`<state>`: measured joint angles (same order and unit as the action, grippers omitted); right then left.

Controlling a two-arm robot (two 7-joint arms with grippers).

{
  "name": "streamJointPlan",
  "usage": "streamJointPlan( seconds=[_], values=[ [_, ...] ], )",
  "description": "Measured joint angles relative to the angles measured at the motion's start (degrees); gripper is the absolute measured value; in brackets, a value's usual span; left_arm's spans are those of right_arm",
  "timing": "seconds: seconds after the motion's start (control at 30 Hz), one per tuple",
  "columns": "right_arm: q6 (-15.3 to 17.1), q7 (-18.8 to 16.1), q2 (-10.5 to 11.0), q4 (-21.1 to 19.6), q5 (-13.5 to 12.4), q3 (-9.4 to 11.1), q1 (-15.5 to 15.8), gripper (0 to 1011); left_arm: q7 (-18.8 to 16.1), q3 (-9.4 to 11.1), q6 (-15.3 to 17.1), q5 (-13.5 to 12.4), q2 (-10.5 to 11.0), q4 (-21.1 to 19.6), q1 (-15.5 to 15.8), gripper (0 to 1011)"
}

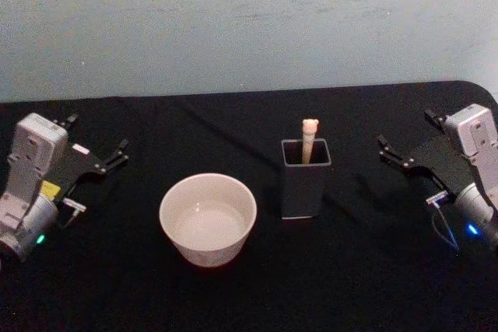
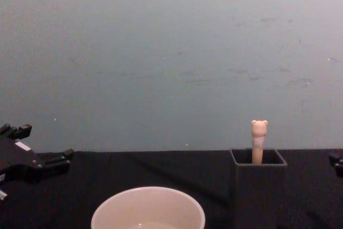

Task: Pick up the stirring spoon with one hand, stir inside the cup, then place it back in its original position.

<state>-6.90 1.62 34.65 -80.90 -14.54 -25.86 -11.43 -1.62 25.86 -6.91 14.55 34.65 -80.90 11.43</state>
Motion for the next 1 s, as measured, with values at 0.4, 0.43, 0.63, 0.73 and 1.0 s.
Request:
streamJointPlan(
  seconds=[0.4,0.43,0.63,0.73,1.0],
  values=[
    [0.0,0.0,0.0,0.0,0.0,0.0,0.0,1002,0.0,0.0,0.0,0.0,0.0,0.0,0.0,1001],
    [0.0,0.0,0.0,0.0,0.0,0.0,0.0,1002,0.0,0.0,0.0,0.0,0.0,0.0,0.0,1001],
    [0.0,0.0,0.0,0.0,0.0,0.0,0.0,1002,0.0,0.0,0.0,0.0,0.0,0.0,0.0,1001],
    [0.0,0.0,0.0,0.0,0.0,0.0,-0.01,1002,0.0,0.0,0.0,0.0,0.0,0.0,0.0,1001],
    [0.0,0.0,0.0,0.0,0.0,0.0,0.0,1002,0.0,0.0,0.0,0.0,0.0,0.0,0.0,1001]
  ],
)
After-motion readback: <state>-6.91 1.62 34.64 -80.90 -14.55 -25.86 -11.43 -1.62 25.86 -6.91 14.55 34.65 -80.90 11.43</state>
